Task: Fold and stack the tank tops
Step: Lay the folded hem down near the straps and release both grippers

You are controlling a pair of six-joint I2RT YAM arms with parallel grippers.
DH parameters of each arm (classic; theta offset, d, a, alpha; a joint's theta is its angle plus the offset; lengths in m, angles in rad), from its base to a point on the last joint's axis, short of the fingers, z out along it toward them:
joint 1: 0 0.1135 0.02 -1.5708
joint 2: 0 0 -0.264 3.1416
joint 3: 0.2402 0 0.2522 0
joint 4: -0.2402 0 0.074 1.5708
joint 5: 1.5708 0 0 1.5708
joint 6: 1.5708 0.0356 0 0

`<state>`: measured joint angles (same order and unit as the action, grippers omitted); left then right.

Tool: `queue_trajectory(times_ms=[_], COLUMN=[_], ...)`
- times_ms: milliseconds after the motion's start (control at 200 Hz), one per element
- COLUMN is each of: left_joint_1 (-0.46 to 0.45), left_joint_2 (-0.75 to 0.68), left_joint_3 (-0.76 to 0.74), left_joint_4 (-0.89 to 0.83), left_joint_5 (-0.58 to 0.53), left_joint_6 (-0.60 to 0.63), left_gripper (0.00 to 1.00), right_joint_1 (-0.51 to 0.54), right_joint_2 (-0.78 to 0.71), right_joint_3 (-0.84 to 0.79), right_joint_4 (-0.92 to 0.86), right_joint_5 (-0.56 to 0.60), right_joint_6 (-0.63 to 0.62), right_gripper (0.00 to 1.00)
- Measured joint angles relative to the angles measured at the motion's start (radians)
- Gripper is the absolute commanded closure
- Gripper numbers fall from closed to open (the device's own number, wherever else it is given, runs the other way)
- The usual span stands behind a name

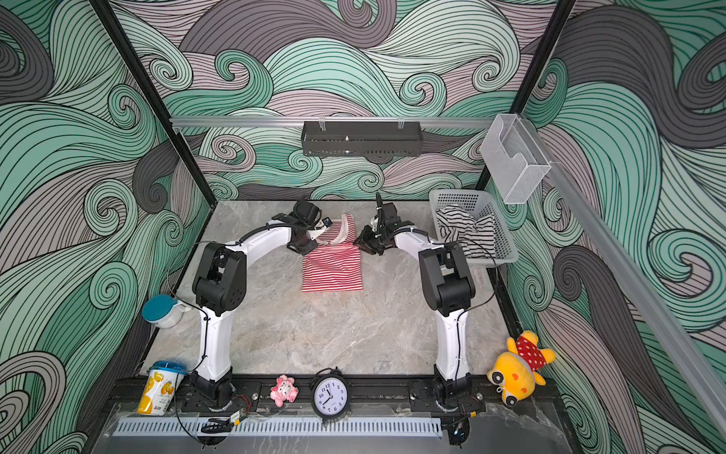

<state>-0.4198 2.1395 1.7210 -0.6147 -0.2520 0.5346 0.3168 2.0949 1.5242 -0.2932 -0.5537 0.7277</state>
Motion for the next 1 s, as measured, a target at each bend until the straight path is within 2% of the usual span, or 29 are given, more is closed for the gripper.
queue_trajectory(times_ms=[140,355,511,751,871,1001], left_joint_1=[0.001,0.000,-0.009,-0.013,-0.007,0.008], left_joint_2=[-0.023,-0.151,-0.161,-0.019,0.055,0.065], left_joint_3=[-0.024,-0.119,-0.130,-0.111,-0.071,-0.031], left_joint_4=[0.026,0.023,0.026,0.046,0.047,0.060], left_joint_5=[-0.015,0.061,0.132,0.150,0.123,0.085], left_joint_6=[-0.034,-0.062,-0.064,-0.064,-0.065,-0.064], left_gripper=[0.70,0.70,0.72,0.73,0.73,0.73], right_joint_1=[-0.002,0.002,0.016,0.075,0.126,0.180], right_joint_2=[-0.004,-0.064,-0.069,-0.072,-0.111,-0.185], right_joint_3=[-0.005,-0.087,-0.125,-0.193,-0.271,-0.356], right_joint_4=[0.021,0.030,0.035,0.068,0.072,0.082], right_joint_5=[0.013,0.045,0.055,0.064,0.087,0.114], right_joint_6=[-0.021,-0.047,-0.053,-0.035,-0.019,0.006], right_gripper=[0.52,0.76,0.90,0.90,0.85,0.78])
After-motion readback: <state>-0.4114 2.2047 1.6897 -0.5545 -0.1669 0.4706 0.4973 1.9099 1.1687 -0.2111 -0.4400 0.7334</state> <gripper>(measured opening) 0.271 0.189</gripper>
